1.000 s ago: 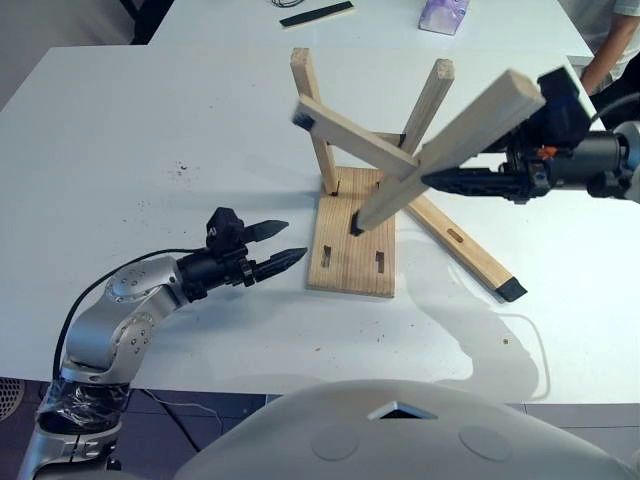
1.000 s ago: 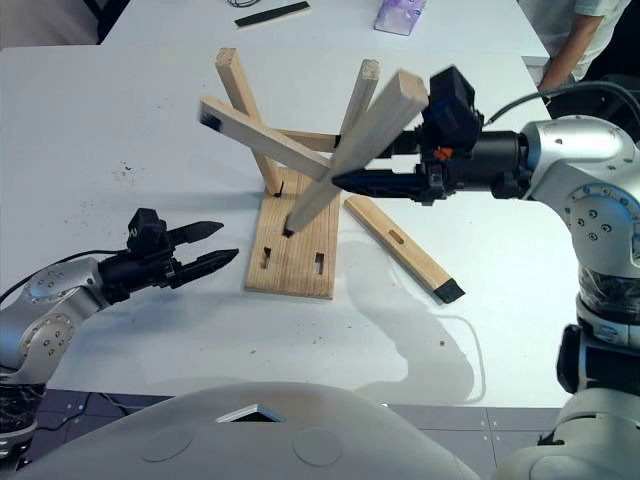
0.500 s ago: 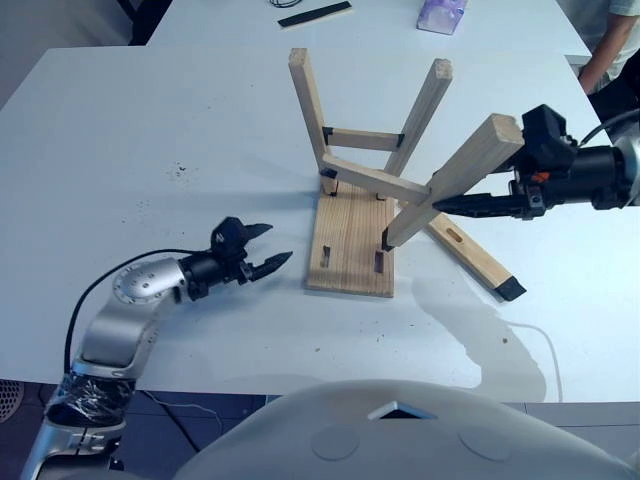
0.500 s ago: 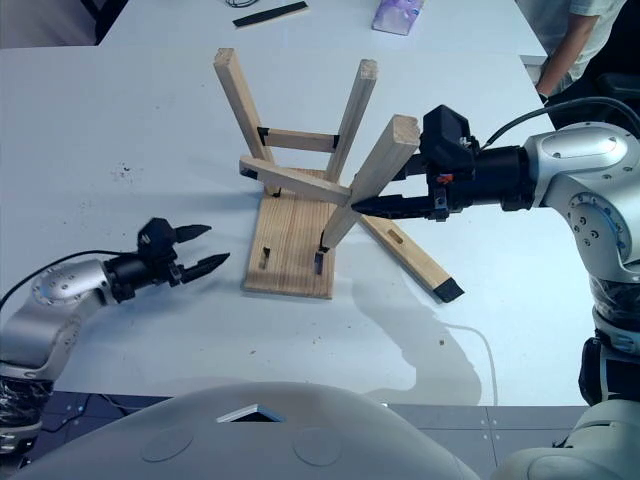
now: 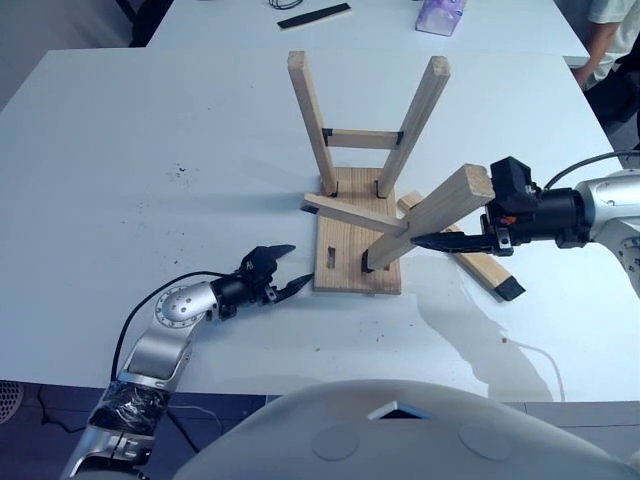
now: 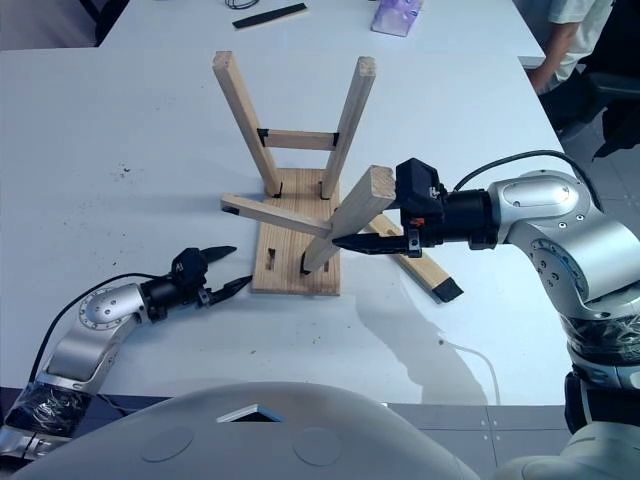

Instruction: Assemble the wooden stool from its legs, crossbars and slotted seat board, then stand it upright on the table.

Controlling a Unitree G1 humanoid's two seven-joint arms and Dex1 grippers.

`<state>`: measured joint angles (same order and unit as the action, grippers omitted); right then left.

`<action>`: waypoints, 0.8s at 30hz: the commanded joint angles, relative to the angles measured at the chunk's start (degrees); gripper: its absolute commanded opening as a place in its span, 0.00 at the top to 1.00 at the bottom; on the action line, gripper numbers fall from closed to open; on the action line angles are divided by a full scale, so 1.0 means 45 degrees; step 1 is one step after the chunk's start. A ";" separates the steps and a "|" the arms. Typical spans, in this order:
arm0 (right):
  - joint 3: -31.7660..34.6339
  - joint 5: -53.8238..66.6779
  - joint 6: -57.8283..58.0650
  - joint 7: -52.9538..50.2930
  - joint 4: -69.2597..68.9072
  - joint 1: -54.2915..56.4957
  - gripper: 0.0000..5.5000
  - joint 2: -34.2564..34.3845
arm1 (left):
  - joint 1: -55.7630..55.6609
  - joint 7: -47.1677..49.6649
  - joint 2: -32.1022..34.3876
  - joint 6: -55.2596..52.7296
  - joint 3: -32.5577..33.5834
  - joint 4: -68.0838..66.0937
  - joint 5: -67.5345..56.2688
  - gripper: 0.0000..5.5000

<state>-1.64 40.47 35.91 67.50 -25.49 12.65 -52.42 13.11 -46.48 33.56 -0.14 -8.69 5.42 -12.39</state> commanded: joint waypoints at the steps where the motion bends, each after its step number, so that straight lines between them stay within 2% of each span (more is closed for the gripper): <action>1: 0.0049 -0.0790 -0.0263 0.0616 0.0997 -0.0057 0.63 -0.0800 | 0.0200 -0.0228 0.0342 -0.0093 0.0233 -0.0661 0.0209 0.37; 17: -0.0383 -0.1960 -0.1560 0.1408 0.1887 -0.0345 0.63 -0.1462 | 0.0422 -0.0117 0.0228 -0.0017 0.0460 -0.0481 0.0326 0.37; 24: -0.1924 -0.3429 -0.2406 0.1477 0.1968 0.0247 0.63 -0.1174 | 0.0329 0.0013 0.0073 -0.0285 0.0286 -0.0174 0.0428 0.37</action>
<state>-5.68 31.15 23.47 74.64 -17.42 13.88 -57.29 14.12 -46.87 33.55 0.59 -6.39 4.76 -12.44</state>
